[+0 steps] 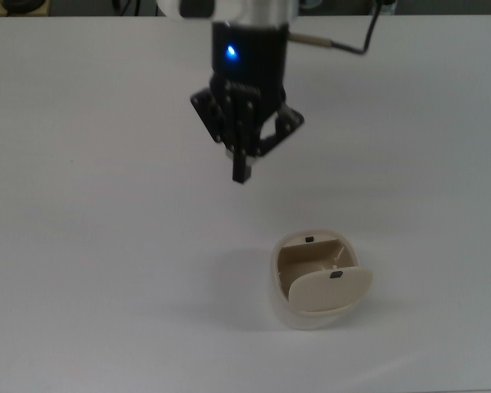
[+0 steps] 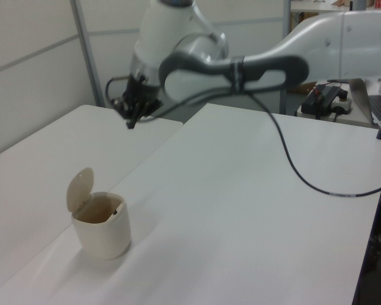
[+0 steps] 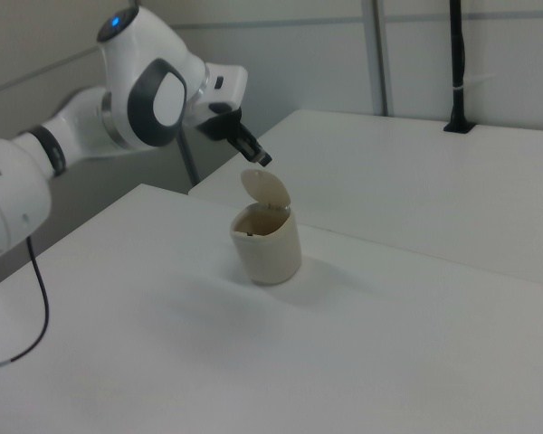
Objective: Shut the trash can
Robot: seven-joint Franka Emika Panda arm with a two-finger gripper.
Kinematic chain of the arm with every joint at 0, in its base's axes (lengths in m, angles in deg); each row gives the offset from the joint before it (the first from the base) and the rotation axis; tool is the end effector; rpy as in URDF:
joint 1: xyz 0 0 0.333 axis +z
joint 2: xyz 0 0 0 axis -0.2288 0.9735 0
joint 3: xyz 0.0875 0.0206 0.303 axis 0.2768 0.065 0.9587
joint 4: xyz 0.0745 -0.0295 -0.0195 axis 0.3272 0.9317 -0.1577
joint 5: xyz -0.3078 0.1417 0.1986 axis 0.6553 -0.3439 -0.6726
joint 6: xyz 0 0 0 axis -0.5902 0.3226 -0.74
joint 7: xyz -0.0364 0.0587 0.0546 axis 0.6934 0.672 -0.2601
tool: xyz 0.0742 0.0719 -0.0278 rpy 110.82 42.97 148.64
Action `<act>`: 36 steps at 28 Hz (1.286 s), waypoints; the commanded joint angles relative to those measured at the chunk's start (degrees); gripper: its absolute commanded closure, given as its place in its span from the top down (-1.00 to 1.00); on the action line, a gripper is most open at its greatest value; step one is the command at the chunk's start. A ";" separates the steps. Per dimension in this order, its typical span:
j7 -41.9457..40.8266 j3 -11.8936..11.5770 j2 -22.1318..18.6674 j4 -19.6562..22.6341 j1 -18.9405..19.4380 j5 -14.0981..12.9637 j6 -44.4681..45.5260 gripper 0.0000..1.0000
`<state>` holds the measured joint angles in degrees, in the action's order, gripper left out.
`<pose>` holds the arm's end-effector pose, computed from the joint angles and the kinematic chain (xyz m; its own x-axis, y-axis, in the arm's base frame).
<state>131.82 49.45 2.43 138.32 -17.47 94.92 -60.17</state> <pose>0.6927 0.0961 0.6047 0.7092 -0.4938 0.5031 -0.4502 -0.8665 -0.2158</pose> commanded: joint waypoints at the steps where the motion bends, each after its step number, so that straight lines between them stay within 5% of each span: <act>1: 7.28 -0.48 5.13 -3.99 2.93 7.35 -2.40 -1.00; 9: 10.09 -0.57 7.42 -6.37 3.98 8.67 -3.63 -1.00; 15: 13.34 -0.83 9.44 -9.45 6.09 14.90 -6.61 -1.00; 29: 10.81 -0.74 12.87 -11.90 8.38 24.13 -15.13 -1.00; 36: 7.46 -0.83 15.24 -13.14 8.64 24.23 -17.96 -1.00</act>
<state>142.13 49.43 14.78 128.64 -9.74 118.16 -76.37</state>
